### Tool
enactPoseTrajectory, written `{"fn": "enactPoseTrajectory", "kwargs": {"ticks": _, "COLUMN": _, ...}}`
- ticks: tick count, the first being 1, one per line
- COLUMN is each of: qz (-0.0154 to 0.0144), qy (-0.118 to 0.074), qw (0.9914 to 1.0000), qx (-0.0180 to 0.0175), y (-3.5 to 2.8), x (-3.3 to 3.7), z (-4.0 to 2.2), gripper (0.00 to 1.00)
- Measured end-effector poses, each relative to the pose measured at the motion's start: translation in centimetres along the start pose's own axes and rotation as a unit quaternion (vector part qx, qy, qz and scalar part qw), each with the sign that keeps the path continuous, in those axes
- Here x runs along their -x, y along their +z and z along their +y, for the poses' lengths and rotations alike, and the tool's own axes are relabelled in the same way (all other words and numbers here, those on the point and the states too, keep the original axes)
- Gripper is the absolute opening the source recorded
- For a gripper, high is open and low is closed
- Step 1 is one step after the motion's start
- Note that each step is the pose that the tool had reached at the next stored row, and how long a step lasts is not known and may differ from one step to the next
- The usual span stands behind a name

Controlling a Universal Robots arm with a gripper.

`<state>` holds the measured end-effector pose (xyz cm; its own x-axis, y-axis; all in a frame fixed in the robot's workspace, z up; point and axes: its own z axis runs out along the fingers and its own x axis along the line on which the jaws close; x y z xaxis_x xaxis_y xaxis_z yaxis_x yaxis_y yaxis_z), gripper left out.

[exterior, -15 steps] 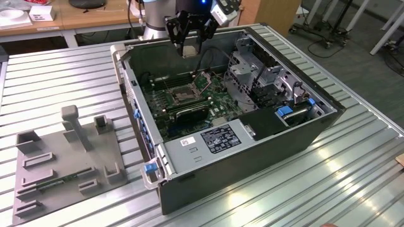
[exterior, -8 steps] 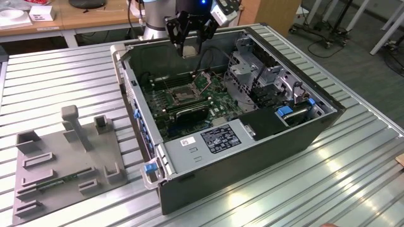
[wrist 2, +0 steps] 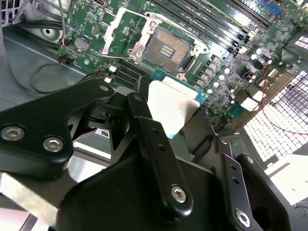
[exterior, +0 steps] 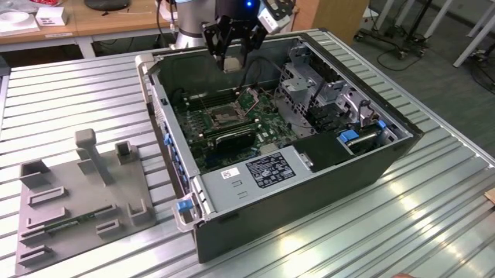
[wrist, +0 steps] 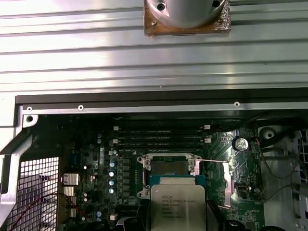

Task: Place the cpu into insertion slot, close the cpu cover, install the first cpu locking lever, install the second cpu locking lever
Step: 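Place the cpu into insertion slot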

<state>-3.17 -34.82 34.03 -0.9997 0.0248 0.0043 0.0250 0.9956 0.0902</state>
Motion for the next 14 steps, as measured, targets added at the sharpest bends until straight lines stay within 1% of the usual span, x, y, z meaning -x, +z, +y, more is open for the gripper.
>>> {"fn": "enactPoseTrajectory", "kwargs": {"ticks": 1, "qz": 0.0, "qy": 0.0, "qw": 1.0, "qx": 0.0, "y": 0.12, "x": 0.0, "z": -0.01, "gripper": 0.54}}
{"fn": "enactPoseTrajectory", "kwargs": {"ticks": 14, "qz": 0.0, "qy": 0.0, "qw": 1.0, "qx": 0.0, "y": 0.51, "x": 0.0, "z": -0.05, "gripper": 0.54}}
